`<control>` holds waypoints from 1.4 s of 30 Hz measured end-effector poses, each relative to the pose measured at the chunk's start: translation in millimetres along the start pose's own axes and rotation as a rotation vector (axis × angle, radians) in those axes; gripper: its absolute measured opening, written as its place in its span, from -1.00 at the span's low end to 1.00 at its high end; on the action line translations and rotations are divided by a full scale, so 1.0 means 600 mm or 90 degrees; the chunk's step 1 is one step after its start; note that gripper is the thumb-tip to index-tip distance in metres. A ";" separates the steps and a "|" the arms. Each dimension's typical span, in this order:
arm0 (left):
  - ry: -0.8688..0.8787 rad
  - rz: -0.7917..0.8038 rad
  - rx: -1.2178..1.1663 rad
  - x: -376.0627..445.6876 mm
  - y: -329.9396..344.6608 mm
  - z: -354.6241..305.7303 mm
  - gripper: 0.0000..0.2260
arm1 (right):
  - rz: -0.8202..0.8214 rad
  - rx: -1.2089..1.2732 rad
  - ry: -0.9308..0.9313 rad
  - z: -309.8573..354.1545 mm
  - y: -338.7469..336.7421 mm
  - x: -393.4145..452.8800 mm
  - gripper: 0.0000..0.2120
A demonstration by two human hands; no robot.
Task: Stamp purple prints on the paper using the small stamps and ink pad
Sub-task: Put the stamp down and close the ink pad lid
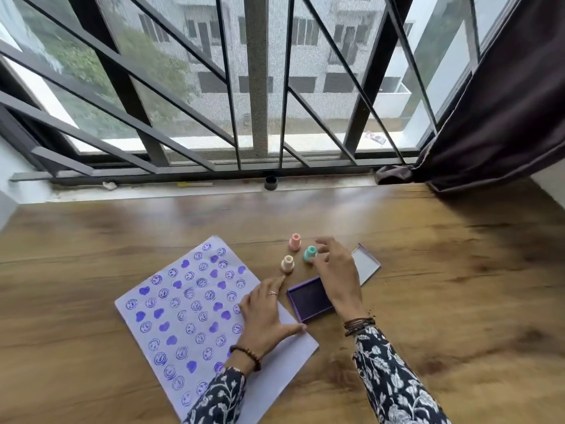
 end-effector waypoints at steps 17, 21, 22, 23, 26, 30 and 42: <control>0.004 -0.016 -0.006 -0.006 -0.002 0.003 -0.38 | -0.129 0.030 0.229 -0.142 -0.108 -0.041 -0.34; 0.001 -0.019 -0.009 -0.006 -0.003 0.004 -0.40 | -0.220 0.097 0.227 -0.134 -0.140 -0.055 -0.56; 0.002 -0.020 -0.008 -0.006 -0.003 0.004 -0.40 | -0.246 0.099 0.192 -0.119 -0.151 -0.059 -0.63; 0.003 -0.020 -0.007 -0.006 -0.002 0.004 -0.39 | -0.264 0.103 0.147 -0.098 -0.158 -0.064 -0.68; 0.004 -0.026 -0.001 -0.007 -0.002 0.003 -0.39 | -0.240 0.080 -0.001 -0.026 -0.143 -0.095 -0.75; 0.005 -0.035 0.005 -0.008 -0.004 0.000 -0.40 | -0.106 -0.124 -0.179 0.037 -0.049 -0.158 -0.71; 0.008 -0.058 -0.019 -0.011 -0.011 -0.001 -0.44 | -0.031 -0.235 -0.142 0.026 0.016 -0.180 -0.88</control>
Point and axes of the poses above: each hand's wrist, its own x-axis towards the middle knuckle, its own y-axis out of the palm, z = x × y, the point moved 10 cm from there along x, towards the middle knuckle, and after that the axes turned 14 degrees about x, right-handed, at the moved point
